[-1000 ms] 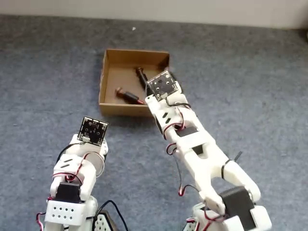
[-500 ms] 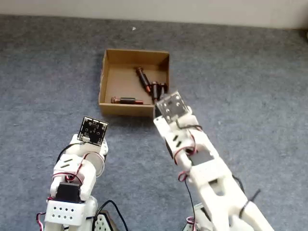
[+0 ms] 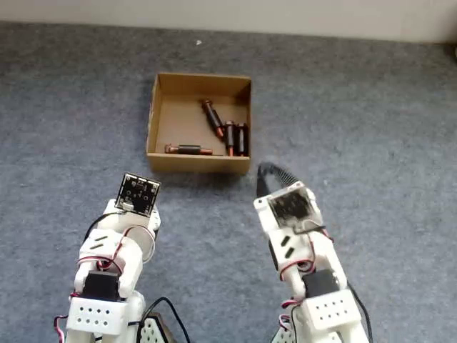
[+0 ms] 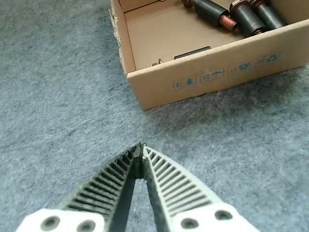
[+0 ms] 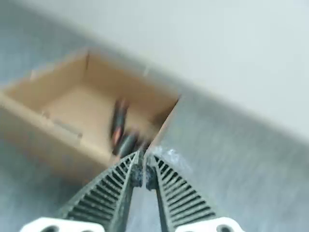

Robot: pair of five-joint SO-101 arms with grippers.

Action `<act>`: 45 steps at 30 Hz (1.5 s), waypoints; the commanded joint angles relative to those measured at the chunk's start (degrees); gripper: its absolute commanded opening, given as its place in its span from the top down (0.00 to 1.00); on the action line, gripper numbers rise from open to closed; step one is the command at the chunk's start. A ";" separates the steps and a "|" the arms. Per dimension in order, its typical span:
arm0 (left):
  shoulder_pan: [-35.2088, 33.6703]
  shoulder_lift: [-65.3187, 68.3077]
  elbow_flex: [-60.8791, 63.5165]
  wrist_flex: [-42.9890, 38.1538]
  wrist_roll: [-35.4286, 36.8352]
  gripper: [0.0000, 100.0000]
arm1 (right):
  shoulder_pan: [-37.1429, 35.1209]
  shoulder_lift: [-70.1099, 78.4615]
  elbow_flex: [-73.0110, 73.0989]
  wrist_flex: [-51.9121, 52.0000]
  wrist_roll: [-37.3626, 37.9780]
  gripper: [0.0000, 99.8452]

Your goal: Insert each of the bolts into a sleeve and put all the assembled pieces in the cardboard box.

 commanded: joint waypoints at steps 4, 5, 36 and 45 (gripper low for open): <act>-0.31 -0.22 1.63 0.09 -0.62 0.98 | 5.76 -17.71 8.57 12.18 -5.19 1.00; -0.31 -0.22 1.63 0.09 -0.62 0.98 | 6.55 -19.74 8.57 14.90 -7.21 1.00; -0.57 -0.22 1.63 0.09 -0.62 0.98 | 13.58 -19.74 8.57 71.69 -21.80 1.00; -0.66 0.13 1.63 7.56 -0.62 0.98 | 13.58 -19.74 8.57 71.69 -21.80 1.00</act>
